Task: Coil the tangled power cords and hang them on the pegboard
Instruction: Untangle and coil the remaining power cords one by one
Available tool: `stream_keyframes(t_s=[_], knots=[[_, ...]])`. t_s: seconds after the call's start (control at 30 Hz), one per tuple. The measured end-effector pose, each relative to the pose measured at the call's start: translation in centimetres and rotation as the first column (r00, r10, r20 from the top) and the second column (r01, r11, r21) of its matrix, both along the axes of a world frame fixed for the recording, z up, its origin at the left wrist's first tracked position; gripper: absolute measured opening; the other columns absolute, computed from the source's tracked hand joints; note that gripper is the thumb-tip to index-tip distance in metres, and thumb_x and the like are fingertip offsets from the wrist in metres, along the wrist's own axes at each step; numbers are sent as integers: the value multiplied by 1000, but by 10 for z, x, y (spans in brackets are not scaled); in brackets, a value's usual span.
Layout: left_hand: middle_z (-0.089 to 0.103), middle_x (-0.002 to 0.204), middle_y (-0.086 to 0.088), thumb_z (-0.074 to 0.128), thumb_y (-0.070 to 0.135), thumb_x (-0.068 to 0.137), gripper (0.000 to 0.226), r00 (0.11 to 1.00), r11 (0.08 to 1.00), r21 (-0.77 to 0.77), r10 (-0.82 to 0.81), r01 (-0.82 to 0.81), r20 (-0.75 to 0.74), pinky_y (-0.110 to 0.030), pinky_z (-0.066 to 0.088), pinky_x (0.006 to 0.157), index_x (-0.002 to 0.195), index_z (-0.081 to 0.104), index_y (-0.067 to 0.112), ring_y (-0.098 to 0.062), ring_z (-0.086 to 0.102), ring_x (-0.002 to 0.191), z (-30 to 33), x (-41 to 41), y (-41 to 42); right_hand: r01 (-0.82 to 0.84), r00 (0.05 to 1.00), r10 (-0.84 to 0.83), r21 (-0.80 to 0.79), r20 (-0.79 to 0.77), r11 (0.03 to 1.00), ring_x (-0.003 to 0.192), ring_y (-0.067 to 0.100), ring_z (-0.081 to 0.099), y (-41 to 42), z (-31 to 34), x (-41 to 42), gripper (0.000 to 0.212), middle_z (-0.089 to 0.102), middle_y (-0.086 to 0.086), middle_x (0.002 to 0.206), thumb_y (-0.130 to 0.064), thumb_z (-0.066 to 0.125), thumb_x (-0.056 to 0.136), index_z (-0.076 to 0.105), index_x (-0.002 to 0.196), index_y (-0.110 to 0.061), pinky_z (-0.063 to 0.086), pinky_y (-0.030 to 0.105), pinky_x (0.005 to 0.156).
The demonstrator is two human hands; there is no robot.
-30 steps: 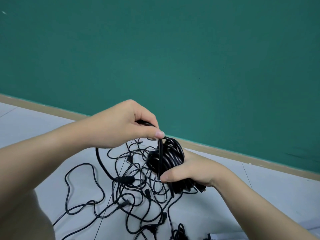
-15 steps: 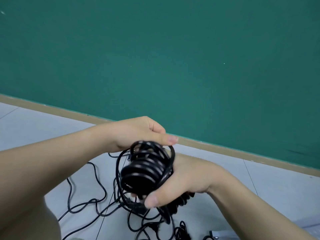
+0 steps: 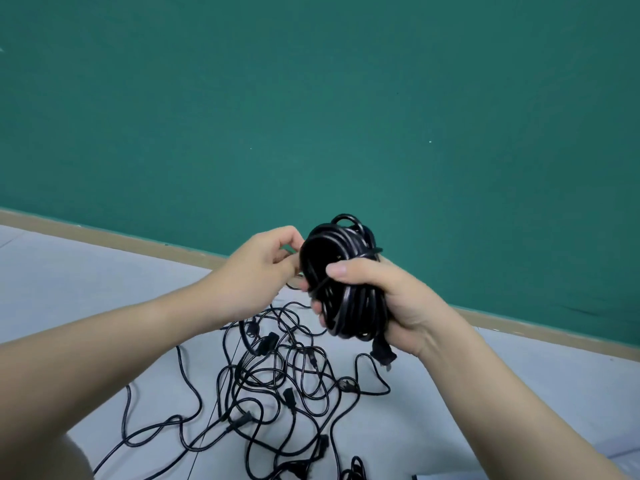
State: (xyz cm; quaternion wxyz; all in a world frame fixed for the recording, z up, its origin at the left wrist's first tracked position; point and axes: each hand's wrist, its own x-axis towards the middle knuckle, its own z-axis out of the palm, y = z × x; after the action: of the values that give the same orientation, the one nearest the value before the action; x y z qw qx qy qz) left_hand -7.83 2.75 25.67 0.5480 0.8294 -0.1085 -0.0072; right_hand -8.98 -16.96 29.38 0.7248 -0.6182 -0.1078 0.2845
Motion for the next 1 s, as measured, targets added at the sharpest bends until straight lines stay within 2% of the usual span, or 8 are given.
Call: stream_keyframes(t_s=[0.17, 0.33, 0.47, 0.63, 0.73, 0.83, 0.9, 1.0], knots=[[48, 64, 6, 50, 37, 107, 32, 999, 998, 49, -27, 25, 46, -31, 34, 63, 78, 61, 26, -13, 46, 58, 5, -10, -14, 101, 992, -93, 92, -89, 991, 75, 27, 67, -16, 3, 6, 44, 71, 22, 104, -31, 82, 62, 78, 98, -5, 58, 37, 69], [76, 89, 2, 44, 87, 79, 66, 993, 957, 270, -114, 107, 10, -52, 57, 86, 97, 72, 30, -28, 72, 91, 8, -19, 0, 80, 988, -55, -169, 147, 982, 82, 23, 69, -5, -17, 1, 67, 71, 14, 96, -31, 87, 62, 62, 117, -2, 58, 40, 75], [77, 92, -8, 51, 84, 75, 64, 995, 933, 346, -98, 98, -16, -57, 56, 84, 96, 71, 27, -34, 70, 85, 9, -20, 9, 145, 969, -82, -267, 233, 953, 94, 15, 68, -1, -31, -9, 81, 71, -1, 102, -29, 91, 55, 55, 128, -23, 55, 52, 99], [62, 65, -2, 30, 75, 93, 57, 996, 928, 370, -60, 29, 73, -43, 53, 70, 79, 64, 31, -24, 57, 63, 14, -27, 2, 305, 921, -220, -247, 321, 920, 90, 17, 70, -5, -22, -11, 84, 71, -2, 99, -32, 90, 53, 52, 128, -27, 58, 46, 94], [71, 76, -14, 21, 72, 97, 64, 999, 930, 366, -26, 15, 26, -46, 56, 83, 92, 73, 35, -29, 68, 77, 14, -32, -3, 407, 888, -297, -299, 351, 863, 85, 12, 69, -10, -17, -10, 89, 70, 0, 103, -38, 90, 52, 50, 131, -26, 59, 37, 81], [47, 56, 1, 24, 79, 93, 78, 1000, 926, 377, -14, 6, 20, -42, 56, 75, 88, 75, 20, -23, 57, 60, 14, -35, -7, 466, 857, -308, -364, 413, 807, 73, 2, 68, -4, -19, -15, 96, 71, -12, 100, -31, 89, 66, 37, 147, -31, 54, 30, 65], [32, 55, 2, 29, 87, 85, 90, 999, 928, 372, -37, 22, 36, -36, 38, 53, 76, 65, 5, -19, 35, 51, 12, -36, -12, 495, 832, -278, -415, 481, 763, 76, 3, 69, 7, -25, -21, 106, 72, -18, 95, -37, 83, 64, 23, 152, -42, 56, 33, 69], [35, 53, -5, 41, 94, 74, 95, 999, 937, 349, -20, 2, 47, -33, 25, 52, 69, 54, 0, -16, 29, 51, 10, -38, -15, 553, 774, -223, -462, 592, 694, 92, 13, 69, 23, -34, -31, 109, 71, -14, 99, -42, 73, 62, 10, 151, -49, 59, 41, 82]])
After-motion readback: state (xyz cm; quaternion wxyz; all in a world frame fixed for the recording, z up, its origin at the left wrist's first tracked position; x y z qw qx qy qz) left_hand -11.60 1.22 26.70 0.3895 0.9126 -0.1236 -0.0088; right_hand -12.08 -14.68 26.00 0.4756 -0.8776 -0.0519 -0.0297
